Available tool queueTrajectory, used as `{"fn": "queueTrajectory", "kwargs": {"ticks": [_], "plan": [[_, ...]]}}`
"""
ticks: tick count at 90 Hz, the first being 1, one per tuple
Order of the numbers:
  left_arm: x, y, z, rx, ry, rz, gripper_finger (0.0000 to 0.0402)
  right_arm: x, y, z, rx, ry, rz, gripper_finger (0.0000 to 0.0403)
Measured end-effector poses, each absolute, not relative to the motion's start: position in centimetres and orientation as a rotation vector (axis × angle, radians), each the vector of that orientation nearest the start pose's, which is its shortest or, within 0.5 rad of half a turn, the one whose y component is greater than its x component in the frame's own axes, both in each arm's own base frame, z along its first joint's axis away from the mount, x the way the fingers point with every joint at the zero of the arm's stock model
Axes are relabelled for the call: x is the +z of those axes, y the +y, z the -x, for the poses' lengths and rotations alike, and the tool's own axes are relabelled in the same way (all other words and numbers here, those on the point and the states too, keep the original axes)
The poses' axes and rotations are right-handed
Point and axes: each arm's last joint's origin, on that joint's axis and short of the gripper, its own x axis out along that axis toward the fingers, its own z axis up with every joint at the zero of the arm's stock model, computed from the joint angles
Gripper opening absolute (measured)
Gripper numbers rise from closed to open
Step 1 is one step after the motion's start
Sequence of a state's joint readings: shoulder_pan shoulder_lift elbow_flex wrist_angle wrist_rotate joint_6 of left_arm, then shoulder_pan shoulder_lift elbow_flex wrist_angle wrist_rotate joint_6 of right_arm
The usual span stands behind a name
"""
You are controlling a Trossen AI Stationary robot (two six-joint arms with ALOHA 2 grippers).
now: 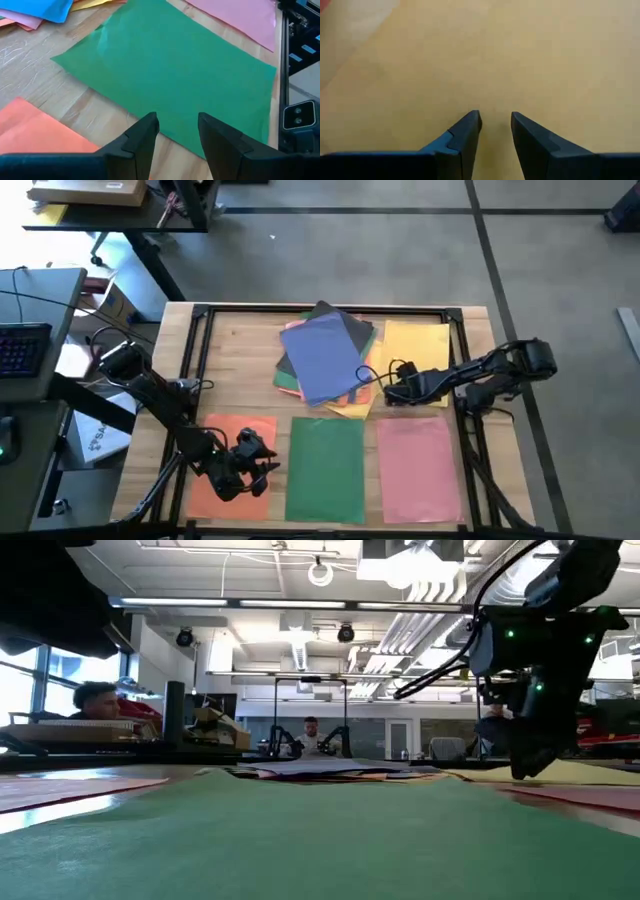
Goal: Organize paper
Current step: Move the yellow paper to the upper right of the table
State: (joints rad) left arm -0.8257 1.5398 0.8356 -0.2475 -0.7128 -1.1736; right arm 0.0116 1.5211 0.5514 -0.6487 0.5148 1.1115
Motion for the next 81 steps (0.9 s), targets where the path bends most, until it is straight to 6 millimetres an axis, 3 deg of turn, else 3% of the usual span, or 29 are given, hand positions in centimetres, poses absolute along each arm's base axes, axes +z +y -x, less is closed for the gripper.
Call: {"fn": "queueTrajectory", "kwargs": {"ticks": [27,45,70,81], "plan": [[18.2,-20.0,-21.1,0.284,0.616,0.468,0.0133,10.6,-1.3,-19.0,-1.016,1.258,-0.231,0.0108],[18.2,-20.0,-21.1,0.284,0.616,0.467,0.0133,10.6,-1.5,-18.3,-1.159,1.222,-0.321,0.0108],[18.2,-20.0,-21.1,0.284,0.617,0.465,0.0133,10.6,-1.5,-18.0,-1.157,1.255,-0.261,0.0108],[18.2,-20.0,-21.1,0.285,0.616,0.465,0.0133,11.6,-1.3,-18.8,-1.139,1.289,-0.262,0.0108]]}}
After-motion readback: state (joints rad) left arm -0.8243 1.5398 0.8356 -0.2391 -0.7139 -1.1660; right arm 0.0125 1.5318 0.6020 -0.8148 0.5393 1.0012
